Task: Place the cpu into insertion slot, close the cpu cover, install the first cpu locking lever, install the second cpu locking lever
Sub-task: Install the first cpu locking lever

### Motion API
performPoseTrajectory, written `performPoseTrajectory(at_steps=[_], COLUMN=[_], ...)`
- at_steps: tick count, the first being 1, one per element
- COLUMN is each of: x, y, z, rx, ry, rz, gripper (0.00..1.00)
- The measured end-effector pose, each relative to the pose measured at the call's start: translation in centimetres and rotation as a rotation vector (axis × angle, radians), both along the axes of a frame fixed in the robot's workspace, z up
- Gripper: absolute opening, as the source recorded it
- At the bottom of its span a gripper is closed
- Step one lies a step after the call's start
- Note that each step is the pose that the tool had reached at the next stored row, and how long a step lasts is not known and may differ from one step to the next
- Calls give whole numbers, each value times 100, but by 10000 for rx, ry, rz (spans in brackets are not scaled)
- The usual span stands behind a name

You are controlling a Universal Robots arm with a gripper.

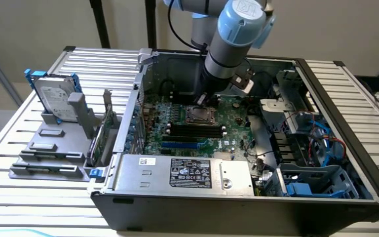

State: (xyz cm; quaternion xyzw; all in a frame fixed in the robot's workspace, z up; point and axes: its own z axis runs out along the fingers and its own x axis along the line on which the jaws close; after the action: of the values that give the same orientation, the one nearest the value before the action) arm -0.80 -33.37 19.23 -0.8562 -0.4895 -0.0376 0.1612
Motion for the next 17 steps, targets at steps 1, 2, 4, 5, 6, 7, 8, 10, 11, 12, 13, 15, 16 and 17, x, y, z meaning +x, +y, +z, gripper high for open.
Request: performPoseTrajectory(at_steps=[1, 2, 4, 5, 6, 7, 8, 10, 11, 12, 13, 15, 16, 17], x=[6, 12, 23, 28, 32, 34, 37, 41, 42, 43, 44, 44, 44, 44], y=[-4, -10, -19, -24, -29, -34, -39, -49, -54, -58, -64, -74, -79, -82], z=[-1, 0, -2, -3, -4, -5, -6, -9, -11, -13, -14, -17, -19, -20], rx=[-1, -3, 20, 37, 53, 72, 92, 143, 171, 203, 233, 285, 304, 317], ry=[2, 4, 3, 2, 1, 1, 2, 3, 3, 3, 2, 2, 1, 1], rz=[1, 0, 0, 1, 1, 2, 2, 3, 3, 4, 4, 4, 3, 3], gripper=[11, 11, 11, 11, 11, 11, 11, 11, 11, 11, 11, 11, 11, 11])
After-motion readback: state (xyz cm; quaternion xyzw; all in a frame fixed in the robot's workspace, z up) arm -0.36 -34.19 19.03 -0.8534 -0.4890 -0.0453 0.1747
